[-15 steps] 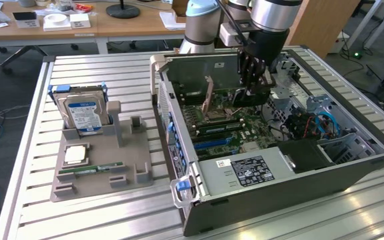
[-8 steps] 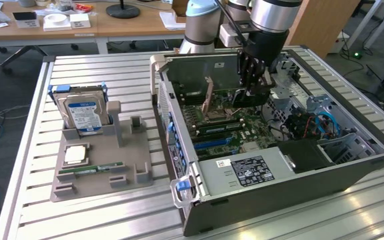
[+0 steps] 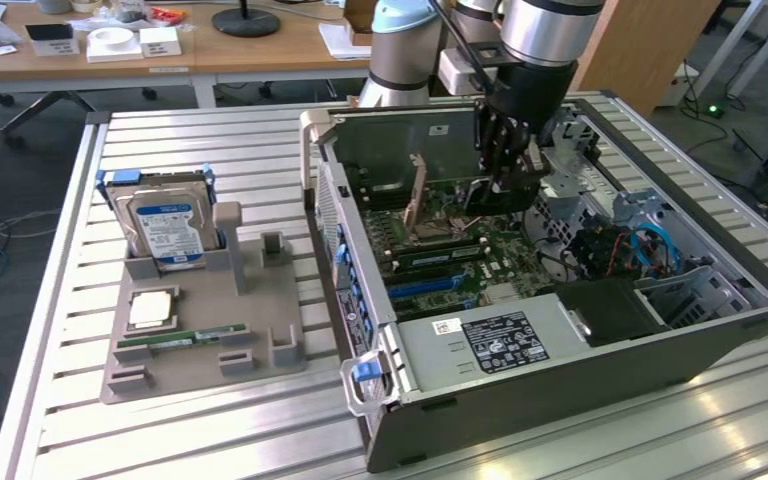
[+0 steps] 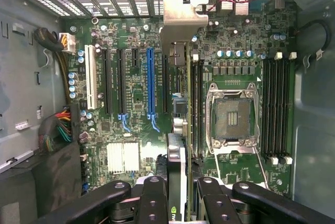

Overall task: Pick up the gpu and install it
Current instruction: 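Insert the gpu into the slot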

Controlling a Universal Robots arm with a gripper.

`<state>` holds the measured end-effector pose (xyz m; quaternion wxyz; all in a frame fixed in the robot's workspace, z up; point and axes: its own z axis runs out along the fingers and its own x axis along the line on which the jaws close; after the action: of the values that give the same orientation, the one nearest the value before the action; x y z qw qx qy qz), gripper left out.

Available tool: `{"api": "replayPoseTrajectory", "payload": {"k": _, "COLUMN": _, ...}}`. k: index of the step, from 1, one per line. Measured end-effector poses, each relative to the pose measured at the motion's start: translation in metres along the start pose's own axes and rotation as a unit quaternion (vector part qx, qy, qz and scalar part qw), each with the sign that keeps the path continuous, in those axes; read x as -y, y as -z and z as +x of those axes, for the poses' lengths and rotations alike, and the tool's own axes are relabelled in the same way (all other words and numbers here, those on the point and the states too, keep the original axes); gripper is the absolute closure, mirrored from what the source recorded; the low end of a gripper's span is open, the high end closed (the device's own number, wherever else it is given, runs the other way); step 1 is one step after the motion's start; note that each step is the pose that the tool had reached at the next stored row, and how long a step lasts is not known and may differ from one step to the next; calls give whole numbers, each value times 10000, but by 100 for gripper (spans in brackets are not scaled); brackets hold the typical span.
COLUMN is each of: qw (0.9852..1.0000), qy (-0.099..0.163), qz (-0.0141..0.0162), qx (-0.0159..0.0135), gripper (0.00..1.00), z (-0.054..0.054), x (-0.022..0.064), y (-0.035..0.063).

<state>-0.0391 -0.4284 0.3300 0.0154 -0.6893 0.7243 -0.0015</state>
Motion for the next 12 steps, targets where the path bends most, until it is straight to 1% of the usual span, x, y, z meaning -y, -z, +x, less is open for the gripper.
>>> {"api": "replayPoseTrajectory", "payload": {"k": 12, "qw": 10000, "qy": 0, "qz": 3, "qx": 1, "gripper": 73, "z": 2, "x": -8, "y": -76}}
